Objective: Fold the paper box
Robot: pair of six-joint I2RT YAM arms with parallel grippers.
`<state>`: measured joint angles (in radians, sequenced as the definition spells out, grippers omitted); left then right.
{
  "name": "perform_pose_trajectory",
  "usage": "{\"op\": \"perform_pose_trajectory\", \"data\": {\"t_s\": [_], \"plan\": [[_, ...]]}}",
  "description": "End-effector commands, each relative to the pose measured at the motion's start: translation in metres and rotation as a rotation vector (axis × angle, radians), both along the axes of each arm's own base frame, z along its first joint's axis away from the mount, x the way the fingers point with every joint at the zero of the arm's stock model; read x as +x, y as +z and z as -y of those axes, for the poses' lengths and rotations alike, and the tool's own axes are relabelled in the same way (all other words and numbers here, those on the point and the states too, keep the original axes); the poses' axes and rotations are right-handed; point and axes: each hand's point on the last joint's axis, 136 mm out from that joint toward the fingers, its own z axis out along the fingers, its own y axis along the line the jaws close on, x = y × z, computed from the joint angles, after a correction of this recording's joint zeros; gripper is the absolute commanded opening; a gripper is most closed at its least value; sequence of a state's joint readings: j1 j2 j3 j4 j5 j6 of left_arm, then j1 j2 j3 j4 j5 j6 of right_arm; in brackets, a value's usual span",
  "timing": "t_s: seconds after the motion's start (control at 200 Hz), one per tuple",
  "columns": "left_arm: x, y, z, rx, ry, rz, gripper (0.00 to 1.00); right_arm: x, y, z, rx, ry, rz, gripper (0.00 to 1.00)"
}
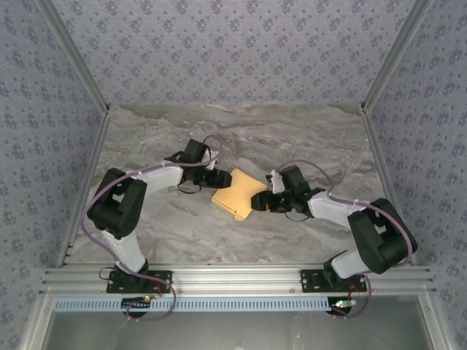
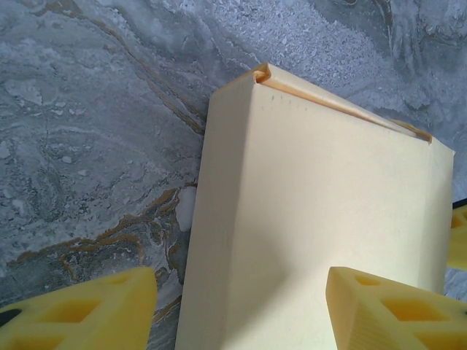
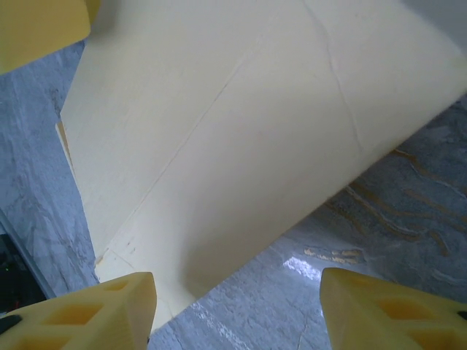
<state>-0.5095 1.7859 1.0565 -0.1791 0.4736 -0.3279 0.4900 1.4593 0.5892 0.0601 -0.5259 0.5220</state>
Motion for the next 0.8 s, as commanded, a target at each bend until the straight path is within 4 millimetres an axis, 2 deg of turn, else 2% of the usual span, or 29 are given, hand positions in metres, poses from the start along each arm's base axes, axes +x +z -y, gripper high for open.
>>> {"op": "perform_pose_trajectory", "data": {"t_s": [0.0,0.265,0.495,0.794], "plan": [[0.003,-0.001,-0.003,0.002,0.016,0.0,0.6,0.006,0.002,-0.009,0.09,-0.032,-0.02,0.59],[0.002,-0.014,0.0,-0.003,-0.001,-0.042,0.55,0.013,-0.006,-0.007,0.136,-0.077,-0.032,0.39],[0.001,-0.022,-0.004,-0.03,0.02,-0.079,0.43,0.021,-0.008,-0.008,0.198,-0.102,-0.042,0.23],[-0.007,-0.024,-0.002,-0.123,0.056,-0.131,0.34,0.036,0.028,-0.016,0.334,-0.136,0.034,0.09]]}}
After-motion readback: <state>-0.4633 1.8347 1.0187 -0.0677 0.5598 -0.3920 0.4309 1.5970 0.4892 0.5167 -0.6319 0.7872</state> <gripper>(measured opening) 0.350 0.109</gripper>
